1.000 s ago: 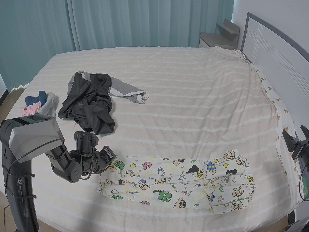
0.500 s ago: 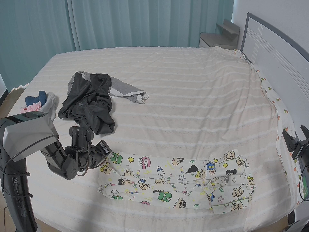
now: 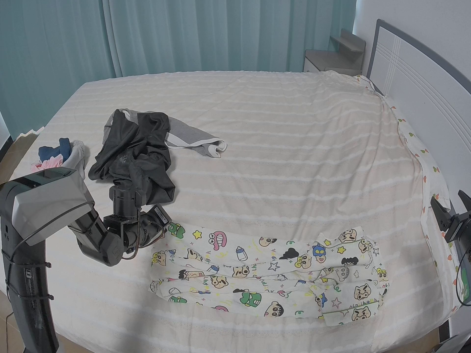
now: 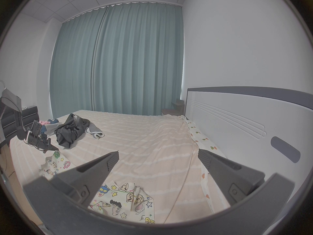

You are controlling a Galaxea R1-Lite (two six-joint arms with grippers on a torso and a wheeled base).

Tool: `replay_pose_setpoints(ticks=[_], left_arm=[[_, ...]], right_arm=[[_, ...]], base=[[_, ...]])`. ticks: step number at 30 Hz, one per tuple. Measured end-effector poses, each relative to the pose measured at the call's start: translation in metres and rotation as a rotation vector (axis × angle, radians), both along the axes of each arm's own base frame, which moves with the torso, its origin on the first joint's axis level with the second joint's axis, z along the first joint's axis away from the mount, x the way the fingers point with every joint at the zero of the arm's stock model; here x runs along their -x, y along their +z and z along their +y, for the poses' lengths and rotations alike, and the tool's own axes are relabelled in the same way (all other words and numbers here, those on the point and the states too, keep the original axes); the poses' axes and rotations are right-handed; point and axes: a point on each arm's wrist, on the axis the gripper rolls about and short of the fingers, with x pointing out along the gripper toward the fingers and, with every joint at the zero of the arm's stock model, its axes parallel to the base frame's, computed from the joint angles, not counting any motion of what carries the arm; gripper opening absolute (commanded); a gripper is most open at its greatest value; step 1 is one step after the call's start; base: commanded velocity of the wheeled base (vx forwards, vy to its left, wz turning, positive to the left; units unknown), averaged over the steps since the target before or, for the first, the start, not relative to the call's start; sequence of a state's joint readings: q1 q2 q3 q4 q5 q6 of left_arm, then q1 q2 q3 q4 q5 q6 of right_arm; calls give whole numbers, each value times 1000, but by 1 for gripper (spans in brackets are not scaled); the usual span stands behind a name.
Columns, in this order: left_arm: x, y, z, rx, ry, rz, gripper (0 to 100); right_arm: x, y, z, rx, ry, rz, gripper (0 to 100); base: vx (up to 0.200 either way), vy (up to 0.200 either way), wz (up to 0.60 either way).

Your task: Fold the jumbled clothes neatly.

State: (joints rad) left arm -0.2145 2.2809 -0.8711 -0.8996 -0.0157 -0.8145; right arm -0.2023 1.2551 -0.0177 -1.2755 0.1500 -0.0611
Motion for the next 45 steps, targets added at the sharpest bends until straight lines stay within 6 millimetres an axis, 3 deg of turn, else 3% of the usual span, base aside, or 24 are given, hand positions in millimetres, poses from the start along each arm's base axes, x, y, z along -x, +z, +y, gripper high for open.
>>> replay_pose_setpoints(ticks=[13,14,23,29,38,45], left_arm=[[0,-14,-2,-48,-18,33,0],[1,-15,-1,-57,-22,35,100],[8,-19,1,-110,-38,45,100],[14,-8,6,-119,-51,29,100],[43,-13,7,-250,-279,61,100],[54,-31,-4,-358,-420,128,100]], right_arm=[[0,0,0,0,0,1,100],[0,0,0,0,0,1,100],[0,0,0,-1,0,3,100],[0,0,0,0,0,1,100],[1,1,0,1,0,-6,100],[2,1,0,2,0,-7,100]], base=[[0,0,0],[0,0,0],[0,0,0],[0,0,0],[0,0,0],[0,0,0]])
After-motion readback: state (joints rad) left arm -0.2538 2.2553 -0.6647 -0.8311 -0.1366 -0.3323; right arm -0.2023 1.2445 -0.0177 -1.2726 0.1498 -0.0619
